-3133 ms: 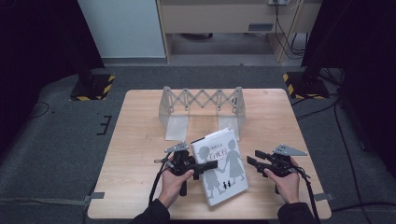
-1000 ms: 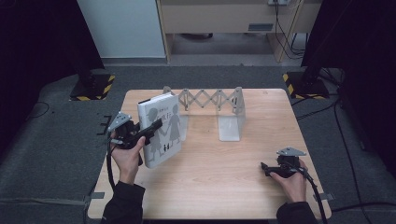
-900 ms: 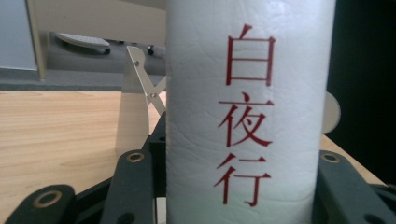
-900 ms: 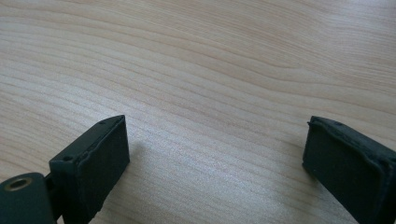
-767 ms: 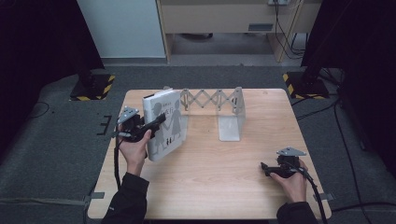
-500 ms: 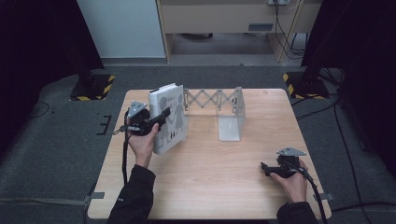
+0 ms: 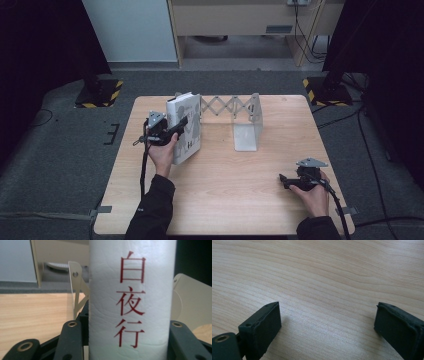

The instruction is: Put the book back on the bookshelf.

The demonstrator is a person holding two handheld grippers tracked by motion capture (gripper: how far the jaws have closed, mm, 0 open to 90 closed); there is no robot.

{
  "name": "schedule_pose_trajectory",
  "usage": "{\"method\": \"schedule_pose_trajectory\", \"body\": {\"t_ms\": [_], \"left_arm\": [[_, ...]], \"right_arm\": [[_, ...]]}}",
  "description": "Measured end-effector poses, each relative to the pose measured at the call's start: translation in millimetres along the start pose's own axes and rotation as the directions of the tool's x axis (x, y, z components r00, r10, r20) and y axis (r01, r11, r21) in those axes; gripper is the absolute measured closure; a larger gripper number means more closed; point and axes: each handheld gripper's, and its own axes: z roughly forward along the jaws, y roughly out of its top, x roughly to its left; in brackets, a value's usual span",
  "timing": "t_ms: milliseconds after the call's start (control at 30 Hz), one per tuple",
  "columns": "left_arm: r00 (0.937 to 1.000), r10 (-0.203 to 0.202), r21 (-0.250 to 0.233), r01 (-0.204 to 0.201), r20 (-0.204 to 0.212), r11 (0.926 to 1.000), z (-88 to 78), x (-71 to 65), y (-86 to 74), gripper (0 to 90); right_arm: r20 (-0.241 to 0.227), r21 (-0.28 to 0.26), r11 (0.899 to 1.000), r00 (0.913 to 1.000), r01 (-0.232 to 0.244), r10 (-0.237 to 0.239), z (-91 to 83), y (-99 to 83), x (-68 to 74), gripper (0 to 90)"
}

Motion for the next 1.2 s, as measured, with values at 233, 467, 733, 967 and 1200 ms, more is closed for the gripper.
{"method": "schedule_pose_trajectory", "body": {"t_ms": [233,467,733,967,1200], "left_arm": [[0.9986,0.046,0.011,-0.046,0.025,0.9989,-3.7,-1.8,-2.7,51.9],[0.997,0.058,0.057,-0.061,0.051,0.9965,-27.9,6.2,-14.1,51.6],[0.9924,0.107,0.096,-0.112,0.061,0.989,-47.2,2.3,-29.1,51.4],[0.9911,0.123,0.117,-0.129,0.051,0.9848,-58.1,0.6,-41.7,51.2],[0.9892,0.145,0.07,-0.146,0.018,0.9868,-60.2,-4.9,-49.6,51.4]], "right_arm": [[0.0,0.0,1.0,1.0,0.0,0.0,0.0,0.0,0.0,7.4],[0.0,0.0,1.0,1.0,0.0,0.0,0.0,0.0,0.0,7.4],[0.0,0.0,1.0,1.0,0.0,0.0,0.0,0.0,0.0,7.4],[0.0,0.0,1.0,1.0,0.0,0.0,0.0,0.0,0.0,7.4],[0.0,0.0,1.0,1.0,0.001,-0.001,0.1,0.1,0.0,7.3]]}}
